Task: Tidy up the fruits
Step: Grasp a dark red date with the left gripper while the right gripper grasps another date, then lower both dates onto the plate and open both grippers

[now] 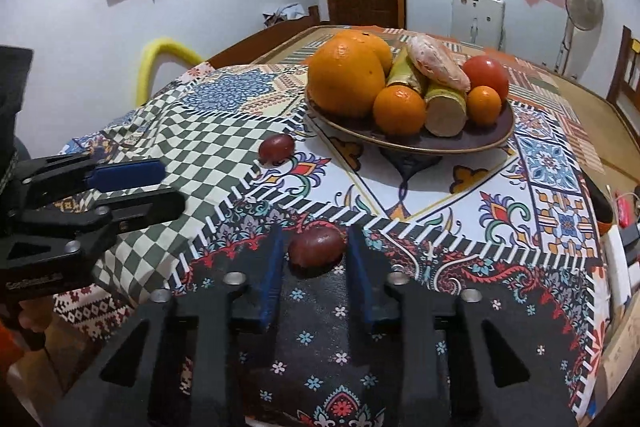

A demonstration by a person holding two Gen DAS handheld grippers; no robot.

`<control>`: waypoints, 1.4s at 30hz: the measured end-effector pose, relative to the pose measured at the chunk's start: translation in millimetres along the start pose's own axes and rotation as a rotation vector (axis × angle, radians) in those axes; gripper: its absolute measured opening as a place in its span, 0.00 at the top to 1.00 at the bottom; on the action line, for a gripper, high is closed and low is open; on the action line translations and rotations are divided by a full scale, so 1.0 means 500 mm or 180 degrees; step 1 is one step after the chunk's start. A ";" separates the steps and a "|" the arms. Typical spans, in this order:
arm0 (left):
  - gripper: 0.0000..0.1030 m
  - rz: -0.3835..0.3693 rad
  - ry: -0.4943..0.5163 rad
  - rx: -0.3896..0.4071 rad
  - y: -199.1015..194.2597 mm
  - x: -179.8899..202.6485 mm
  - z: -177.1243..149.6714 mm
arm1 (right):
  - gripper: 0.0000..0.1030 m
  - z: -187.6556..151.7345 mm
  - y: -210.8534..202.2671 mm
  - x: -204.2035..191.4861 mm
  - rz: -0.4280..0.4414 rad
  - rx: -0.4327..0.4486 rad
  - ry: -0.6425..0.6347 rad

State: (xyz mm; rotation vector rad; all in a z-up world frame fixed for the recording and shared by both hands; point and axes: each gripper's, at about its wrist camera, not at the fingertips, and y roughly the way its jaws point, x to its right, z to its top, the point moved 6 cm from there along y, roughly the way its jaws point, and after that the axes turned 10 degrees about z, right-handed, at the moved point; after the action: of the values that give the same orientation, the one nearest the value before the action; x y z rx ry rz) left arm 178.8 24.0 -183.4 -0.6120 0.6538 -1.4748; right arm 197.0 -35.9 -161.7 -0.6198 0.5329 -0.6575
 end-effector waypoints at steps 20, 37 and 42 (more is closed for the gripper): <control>0.71 0.0015 0.0033 -0.0169 0.125 0.030 0.086 | 0.76 0.026 -0.043 0.108 -0.0178 0.0259 0.0201; 0.84 0.0007 0.0078 -0.0073 0.111 0.039 0.099 | 0.76 0.056 -0.063 0.121 -0.0194 0.0372 0.0182; 0.84 -0.0061 0.0071 0.0078 0.079 0.046 0.129 | 0.76 0.075 -0.074 0.131 -0.0230 0.0444 0.0154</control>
State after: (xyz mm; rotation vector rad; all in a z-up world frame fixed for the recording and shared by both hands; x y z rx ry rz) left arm 252.5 0.0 -168.0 -0.5850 0.6480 -1.5072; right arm 250.4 -91.2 -127.5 -0.4947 0.5066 -0.7727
